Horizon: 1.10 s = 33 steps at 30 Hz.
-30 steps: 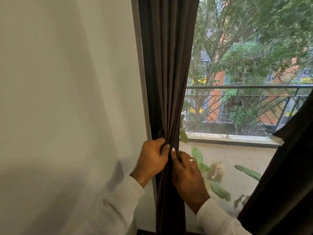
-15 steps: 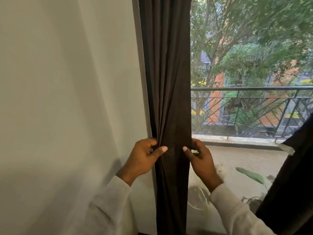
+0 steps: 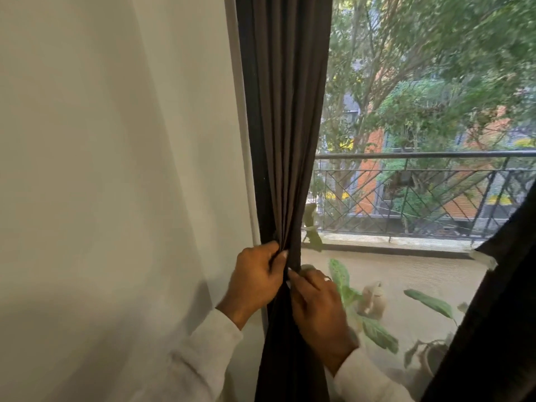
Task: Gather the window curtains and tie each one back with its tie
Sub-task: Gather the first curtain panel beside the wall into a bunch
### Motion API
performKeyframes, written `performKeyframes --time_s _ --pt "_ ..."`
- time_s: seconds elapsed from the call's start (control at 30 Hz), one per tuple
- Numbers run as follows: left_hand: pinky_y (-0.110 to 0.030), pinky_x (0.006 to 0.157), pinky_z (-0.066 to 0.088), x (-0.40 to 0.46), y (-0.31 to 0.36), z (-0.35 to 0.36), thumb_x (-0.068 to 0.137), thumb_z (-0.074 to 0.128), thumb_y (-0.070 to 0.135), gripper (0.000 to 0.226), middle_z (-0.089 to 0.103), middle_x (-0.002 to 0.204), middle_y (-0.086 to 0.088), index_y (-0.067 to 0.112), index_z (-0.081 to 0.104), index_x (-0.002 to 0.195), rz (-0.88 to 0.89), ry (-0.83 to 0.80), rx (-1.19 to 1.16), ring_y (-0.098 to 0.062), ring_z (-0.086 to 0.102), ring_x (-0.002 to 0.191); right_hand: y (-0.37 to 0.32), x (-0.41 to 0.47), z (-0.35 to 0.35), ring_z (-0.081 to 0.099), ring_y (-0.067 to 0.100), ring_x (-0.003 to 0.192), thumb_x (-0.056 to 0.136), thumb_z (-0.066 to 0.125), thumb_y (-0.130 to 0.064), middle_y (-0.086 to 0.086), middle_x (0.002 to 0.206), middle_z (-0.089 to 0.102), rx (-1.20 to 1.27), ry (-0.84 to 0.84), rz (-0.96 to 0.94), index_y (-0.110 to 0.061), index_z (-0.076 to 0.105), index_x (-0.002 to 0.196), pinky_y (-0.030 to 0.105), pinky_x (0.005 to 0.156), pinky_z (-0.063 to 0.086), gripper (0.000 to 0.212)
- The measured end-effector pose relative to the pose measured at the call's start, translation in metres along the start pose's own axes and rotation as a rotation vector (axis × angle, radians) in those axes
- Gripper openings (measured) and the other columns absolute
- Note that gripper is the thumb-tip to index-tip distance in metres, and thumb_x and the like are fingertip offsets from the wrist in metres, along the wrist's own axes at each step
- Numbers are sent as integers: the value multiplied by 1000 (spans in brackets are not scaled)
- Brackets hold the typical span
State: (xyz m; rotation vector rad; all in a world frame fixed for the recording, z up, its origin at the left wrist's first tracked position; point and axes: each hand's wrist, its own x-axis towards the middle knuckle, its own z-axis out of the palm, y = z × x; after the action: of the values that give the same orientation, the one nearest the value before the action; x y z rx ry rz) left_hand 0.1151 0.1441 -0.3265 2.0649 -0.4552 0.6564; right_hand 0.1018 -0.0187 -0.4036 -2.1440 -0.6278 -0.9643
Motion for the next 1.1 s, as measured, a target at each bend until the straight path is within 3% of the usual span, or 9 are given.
performKeyframes --time_s 0.1,0.2,0.3,0.43,0.53,0.63,0.77,0.93,1.1 --pt "-41 51 54 -2 -2 -7 97 64 67 45 62 62 0 28 59 76 -23 -85 -56 -19 61 52 3 1 -6 61 24 98 100 60 -12 2 116 61 25 -96 -93 -13 69 139 40 81 53 40" --pt "-53 65 64 -4 -9 -11 90 74 68 57 73 76 -3 12 75 97 -85 -80 -111 -25 73 67 6 0 -17 60 17 108 95 60 -8 -2 119 60 161 -118 -87 -16 73 129 33 90 53 38" --pt "-53 95 64 -4 -15 -21 89 83 50 46 82 109 -5 14 78 118 -216 -173 -321 -28 79 103 18 10 -21 63 14 115 97 62 -10 -5 120 63 378 101 204 -18 70 120 40 90 57 25" --pt "-41 115 53 -8 -18 -36 98 73 17 40 76 135 -4 11 67 138 -262 -323 -554 -24 69 131 29 25 -25 59 1 131 101 71 -21 -16 141 63 721 -34 583 -32 55 147 30 104 54 50" --pt "-38 112 56 -5 -16 -35 96 72 14 38 78 129 -2 14 69 134 -275 -263 -540 -22 73 125 27 34 -27 74 16 90 96 77 -10 0 96 77 733 -15 536 -20 77 109 44 82 62 17" --pt "-45 103 62 -5 -15 -33 98 78 17 31 82 119 3 17 75 128 -231 -120 -331 -19 78 111 19 33 -25 59 14 63 93 78 -4 3 70 66 664 46 485 -13 72 80 33 64 50 17" --pt "-43 65 63 -8 -13 -29 94 77 53 39 74 70 6 14 79 94 -108 108 85 -16 69 60 7 25 -28 70 17 79 91 80 -1 1 83 69 574 89 360 -14 71 83 29 75 58 18" --pt "-14 59 51 -15 8 -9 95 81 40 26 67 64 16 14 79 89 -70 135 97 -3 65 57 -9 17 -32 76 22 88 93 78 -3 2 94 78 725 27 366 -13 75 100 36 81 62 13" --pt "-56 69 67 -8 21 -12 96 73 57 49 80 83 -12 11 77 108 -293 -104 -270 -30 80 78 -2 14 -38 77 23 105 98 72 -4 2 111 80 725 23 328 -11 78 119 43 93 63 22"
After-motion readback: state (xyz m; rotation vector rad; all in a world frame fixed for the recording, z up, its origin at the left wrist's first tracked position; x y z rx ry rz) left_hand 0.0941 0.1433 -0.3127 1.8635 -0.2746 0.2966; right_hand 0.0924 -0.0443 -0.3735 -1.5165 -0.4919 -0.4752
